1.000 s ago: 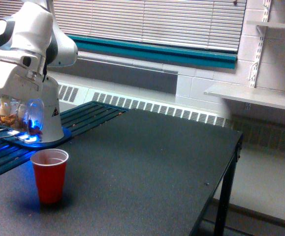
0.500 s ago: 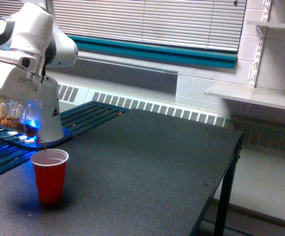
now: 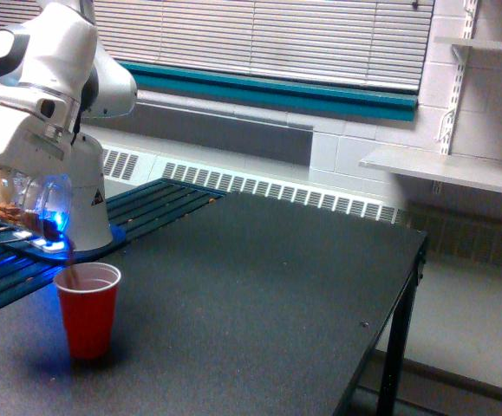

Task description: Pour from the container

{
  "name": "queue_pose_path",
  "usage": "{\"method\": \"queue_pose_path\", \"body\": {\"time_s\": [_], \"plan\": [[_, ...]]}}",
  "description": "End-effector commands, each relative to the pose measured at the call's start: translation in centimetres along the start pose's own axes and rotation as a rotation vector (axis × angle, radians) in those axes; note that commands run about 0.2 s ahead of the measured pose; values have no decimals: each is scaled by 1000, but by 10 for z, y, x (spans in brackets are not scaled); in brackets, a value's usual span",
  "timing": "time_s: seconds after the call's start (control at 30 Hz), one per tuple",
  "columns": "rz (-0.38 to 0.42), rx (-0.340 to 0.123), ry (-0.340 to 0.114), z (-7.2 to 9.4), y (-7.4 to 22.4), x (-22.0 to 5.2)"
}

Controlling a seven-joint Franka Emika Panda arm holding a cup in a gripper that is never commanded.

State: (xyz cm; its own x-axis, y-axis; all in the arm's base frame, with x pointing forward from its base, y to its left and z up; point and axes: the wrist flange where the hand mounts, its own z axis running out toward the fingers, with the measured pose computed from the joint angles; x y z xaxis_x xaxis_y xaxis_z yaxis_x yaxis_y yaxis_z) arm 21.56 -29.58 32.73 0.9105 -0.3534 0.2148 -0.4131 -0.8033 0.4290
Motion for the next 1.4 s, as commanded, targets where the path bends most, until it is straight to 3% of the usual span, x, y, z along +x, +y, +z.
{"method": "queue_pose_path", "body": {"time_s": [0.03,0.57,1.03,1.4], "plan": [[-20,-17,-1,-3,-4,5],[-67,-58,-20,-9,-6,9],[-112,-124,-53,-19,3,10],[-123,-118,-68,-23,-5,8]]}}
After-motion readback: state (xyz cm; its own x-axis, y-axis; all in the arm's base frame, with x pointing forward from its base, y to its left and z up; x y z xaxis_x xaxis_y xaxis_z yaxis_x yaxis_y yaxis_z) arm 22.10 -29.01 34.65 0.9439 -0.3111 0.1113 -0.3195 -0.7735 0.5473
